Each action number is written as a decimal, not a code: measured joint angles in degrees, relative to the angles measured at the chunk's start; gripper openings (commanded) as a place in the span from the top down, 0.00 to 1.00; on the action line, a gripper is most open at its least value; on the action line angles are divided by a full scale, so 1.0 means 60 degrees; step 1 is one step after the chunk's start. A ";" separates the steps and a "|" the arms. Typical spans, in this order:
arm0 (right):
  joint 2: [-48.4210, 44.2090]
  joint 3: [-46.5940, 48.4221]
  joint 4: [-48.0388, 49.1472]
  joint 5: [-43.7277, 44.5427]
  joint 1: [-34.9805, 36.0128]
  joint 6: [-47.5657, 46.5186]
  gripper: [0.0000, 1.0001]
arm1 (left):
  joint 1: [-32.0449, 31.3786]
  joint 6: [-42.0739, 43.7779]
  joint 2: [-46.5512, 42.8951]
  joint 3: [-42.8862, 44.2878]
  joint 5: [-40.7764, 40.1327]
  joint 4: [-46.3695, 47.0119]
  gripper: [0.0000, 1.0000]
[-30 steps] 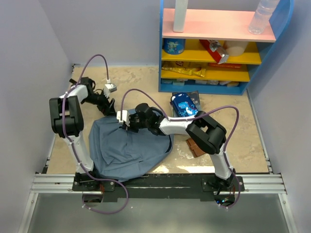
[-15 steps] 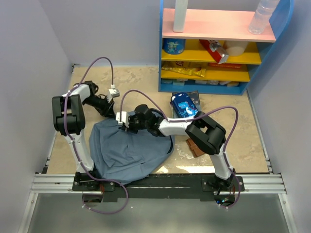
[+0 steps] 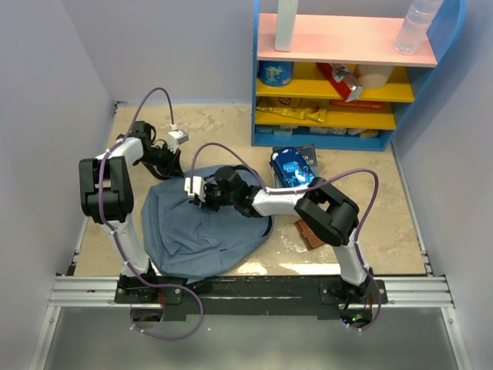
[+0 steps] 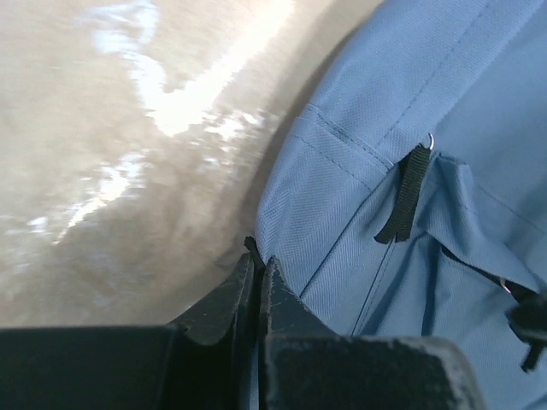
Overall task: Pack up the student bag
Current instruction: Unzip the student bag at the center of the board, then adjust the student bag at the center of the board.
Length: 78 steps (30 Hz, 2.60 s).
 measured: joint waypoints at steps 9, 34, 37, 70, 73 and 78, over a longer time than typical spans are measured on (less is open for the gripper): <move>-0.0306 -0.0528 0.0000 0.0208 0.0248 0.0069 1.00 | 0.0251 -0.2233 -0.0007 -0.0018 -0.1056 0.2055 1.00; -0.1898 -0.2379 0.0321 0.1253 0.1519 0.2120 0.40 | 0.0339 -0.2306 -0.0525 -0.0149 -0.2182 0.2707 0.57; -0.1902 -0.2131 0.0142 0.1483 0.1530 0.2273 0.40 | 0.0466 -0.2091 -0.1024 -0.0149 -0.2004 0.2503 0.55; 0.0339 0.0925 -0.1727 0.5723 0.0863 0.3759 0.79 | 0.0474 -0.1457 -0.3501 -0.2688 -0.0958 0.1260 0.58; 0.0204 0.0499 -0.1406 0.5949 0.0831 0.4164 0.79 | 0.0029 -0.1552 -0.3734 -0.2881 -0.1122 0.1399 0.58; -0.0117 0.0022 -0.0918 0.6262 0.0838 0.4513 0.78 | -0.0994 -0.1716 -0.4098 -0.3428 -0.1399 0.1647 0.59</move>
